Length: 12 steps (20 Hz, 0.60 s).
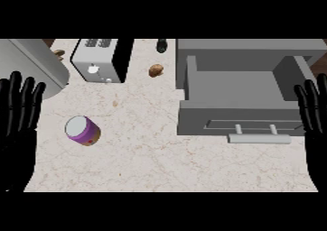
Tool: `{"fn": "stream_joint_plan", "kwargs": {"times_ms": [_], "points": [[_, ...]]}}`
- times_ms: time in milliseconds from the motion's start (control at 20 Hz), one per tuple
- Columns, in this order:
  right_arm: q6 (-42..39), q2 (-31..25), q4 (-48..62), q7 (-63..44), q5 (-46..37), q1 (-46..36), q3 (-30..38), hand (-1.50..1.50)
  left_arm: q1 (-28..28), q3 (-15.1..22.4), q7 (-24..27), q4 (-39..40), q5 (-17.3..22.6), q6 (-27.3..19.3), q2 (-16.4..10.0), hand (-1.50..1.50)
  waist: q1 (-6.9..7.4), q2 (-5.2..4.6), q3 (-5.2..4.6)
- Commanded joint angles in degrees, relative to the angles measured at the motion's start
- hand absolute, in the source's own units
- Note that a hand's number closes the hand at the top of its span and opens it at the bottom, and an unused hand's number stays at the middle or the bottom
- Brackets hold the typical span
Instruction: Pick up the can, place it into the drawer and close the drawer
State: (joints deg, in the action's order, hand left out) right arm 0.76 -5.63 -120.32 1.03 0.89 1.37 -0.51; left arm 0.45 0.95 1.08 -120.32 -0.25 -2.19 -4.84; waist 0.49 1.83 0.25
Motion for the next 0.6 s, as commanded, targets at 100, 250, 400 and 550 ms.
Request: {"fn": "stream_joint_plan", "kwargs": {"times_ms": [100, 250, 400, 550], "points": [[0.46, 0.87, 1.80, 2.71, -1.59, -1.78, 0.83, -1.50, -1.18, -1.68, 2.55, 1.47, 0.58, 1.93, -0.71, -1.50, -0.48, -1.82, -0.25], [-1.37, -1.62, 1.14, 0.61, 0.52, -3.10, 3.99, -1.50, -8.21, -3.56, 1.82, 6.61, 0.94, 1.85, -1.61, -1.50, -0.70, -1.86, -0.24], [2.02, 0.76, 1.68, -10.18, -2.19, 4.63, 0.32, -1.50, 0.60, -3.11, -13.51, 7.97, -1.88, -2.05, -1.27, -1.50, -1.25, -1.88, -0.23], [1.52, -0.44, 3.06, -11.90, -1.34, 3.06, 2.29, -1.50, -3.95, -1.71, -20.84, 5.92, -4.15, -3.94, -1.09, -1.50, -0.77, -1.84, -0.21]]}}
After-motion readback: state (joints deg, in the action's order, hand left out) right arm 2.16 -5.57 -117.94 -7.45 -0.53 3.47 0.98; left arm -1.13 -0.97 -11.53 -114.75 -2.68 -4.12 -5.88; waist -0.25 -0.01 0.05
